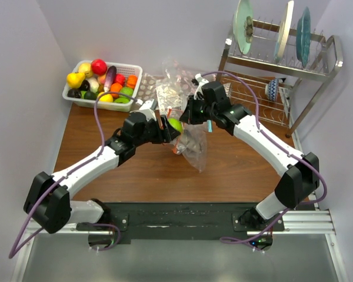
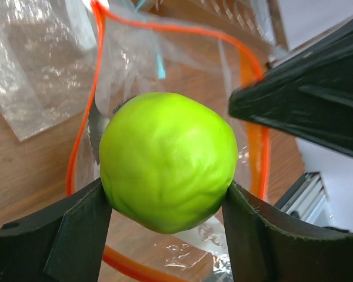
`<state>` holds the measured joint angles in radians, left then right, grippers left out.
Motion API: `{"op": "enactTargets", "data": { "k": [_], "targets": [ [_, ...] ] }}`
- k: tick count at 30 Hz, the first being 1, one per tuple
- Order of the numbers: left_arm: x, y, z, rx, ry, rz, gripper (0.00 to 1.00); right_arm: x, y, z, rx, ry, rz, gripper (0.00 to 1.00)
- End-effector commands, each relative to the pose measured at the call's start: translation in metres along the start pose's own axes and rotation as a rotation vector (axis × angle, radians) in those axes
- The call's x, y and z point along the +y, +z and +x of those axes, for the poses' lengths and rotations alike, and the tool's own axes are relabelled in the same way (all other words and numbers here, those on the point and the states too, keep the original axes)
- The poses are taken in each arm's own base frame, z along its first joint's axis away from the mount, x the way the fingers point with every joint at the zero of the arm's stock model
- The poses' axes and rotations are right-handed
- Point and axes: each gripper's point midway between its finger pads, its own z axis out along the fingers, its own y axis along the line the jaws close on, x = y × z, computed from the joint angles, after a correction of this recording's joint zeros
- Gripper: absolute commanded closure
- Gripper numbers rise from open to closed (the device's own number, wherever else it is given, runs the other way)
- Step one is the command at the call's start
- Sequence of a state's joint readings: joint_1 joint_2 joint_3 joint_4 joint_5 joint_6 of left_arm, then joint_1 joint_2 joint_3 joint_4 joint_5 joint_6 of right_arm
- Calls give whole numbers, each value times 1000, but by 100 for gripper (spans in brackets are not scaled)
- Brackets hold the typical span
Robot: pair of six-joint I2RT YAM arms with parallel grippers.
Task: Place the food in the zip-top bag and seal the zipper
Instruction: Place the fake fruit in the zipper food storage bag.
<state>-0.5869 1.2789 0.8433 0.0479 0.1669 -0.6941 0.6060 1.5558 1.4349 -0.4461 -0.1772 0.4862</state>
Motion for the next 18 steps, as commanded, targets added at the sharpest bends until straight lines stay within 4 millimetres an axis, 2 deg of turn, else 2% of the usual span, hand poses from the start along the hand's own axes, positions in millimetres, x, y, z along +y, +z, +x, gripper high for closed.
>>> {"op": "enactTargets", "data": {
  "k": [1,3,6,10,12,13,15,16,18],
  "targets": [
    [-18,5,-10,-2,83,14,29,33,-32,-37,-117,-32,-95,100],
    [-18,4,-2,36,98,-2,15,31,-35,-38,-125,-32,-85,100],
    [-21,0,-8,31,108,-8,2,29,-38,-40,-133,-30,-80,100],
    [-31,-9,-25,16,141,-18,0,27,-40,-40,-138,-27,-76,100],
    [-28,-13,-29,21,172,-48,0,24,-39,-38,-133,-23,-69,100],
    [-33,-15,-38,6,189,-50,0,23,-39,-37,-133,-24,-69,100],
    [-23,-19,-45,7,230,-117,0,22,-38,-35,-130,-20,-68,100],
    [-26,-21,-55,-9,247,-132,0,20,-39,-35,-130,-19,-67,100],
    [-4,-28,-70,-35,274,-256,0,19,-37,-32,-125,-16,-66,100]
  ]
}}
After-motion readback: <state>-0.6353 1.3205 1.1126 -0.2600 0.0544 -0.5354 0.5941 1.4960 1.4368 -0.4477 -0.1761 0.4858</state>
